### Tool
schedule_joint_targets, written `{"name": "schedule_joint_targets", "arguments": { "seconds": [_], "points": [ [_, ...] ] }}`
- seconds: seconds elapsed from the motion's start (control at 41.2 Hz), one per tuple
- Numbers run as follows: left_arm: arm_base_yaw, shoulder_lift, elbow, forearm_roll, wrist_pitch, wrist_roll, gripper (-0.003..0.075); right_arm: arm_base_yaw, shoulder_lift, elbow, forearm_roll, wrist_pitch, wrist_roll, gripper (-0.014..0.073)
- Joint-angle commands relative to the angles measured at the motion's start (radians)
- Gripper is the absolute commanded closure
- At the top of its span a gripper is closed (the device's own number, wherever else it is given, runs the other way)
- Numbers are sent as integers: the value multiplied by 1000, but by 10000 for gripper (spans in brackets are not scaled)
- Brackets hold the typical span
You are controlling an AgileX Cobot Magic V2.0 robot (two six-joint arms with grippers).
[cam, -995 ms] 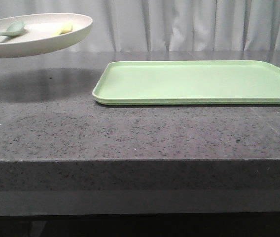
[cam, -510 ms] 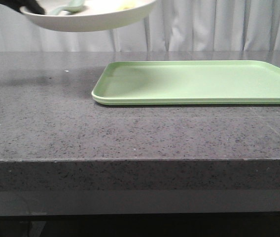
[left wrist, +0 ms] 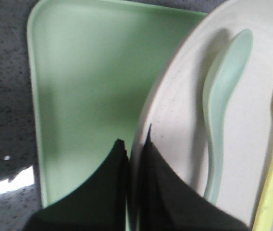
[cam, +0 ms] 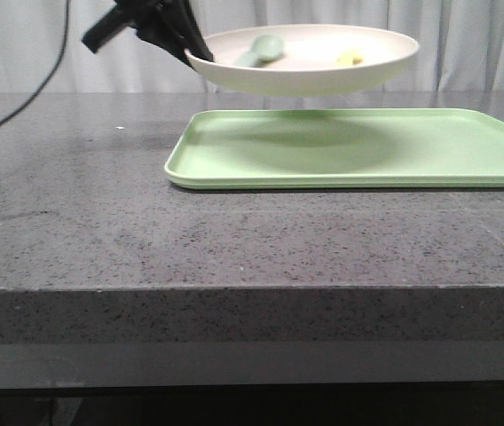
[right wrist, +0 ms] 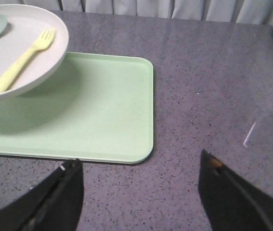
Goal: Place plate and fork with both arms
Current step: 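Lift the plate with the left gripper and carry it over the tray, then lower the plate onto the tray, open the left gripper and withdraw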
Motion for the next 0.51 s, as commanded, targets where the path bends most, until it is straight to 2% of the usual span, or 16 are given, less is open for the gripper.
{"name": "schedule_joint_targets", "arguments": {
  "seconds": [0.0,0.485],
  "points": [
    [-41,-24,-70,-44,-49,-72,738,0,9,-32,-11,-69,-7,64],
    [-159,52,-74,72,-174,-246,738,0,9,-32,-11,-69,-7,64]
  ]
}}
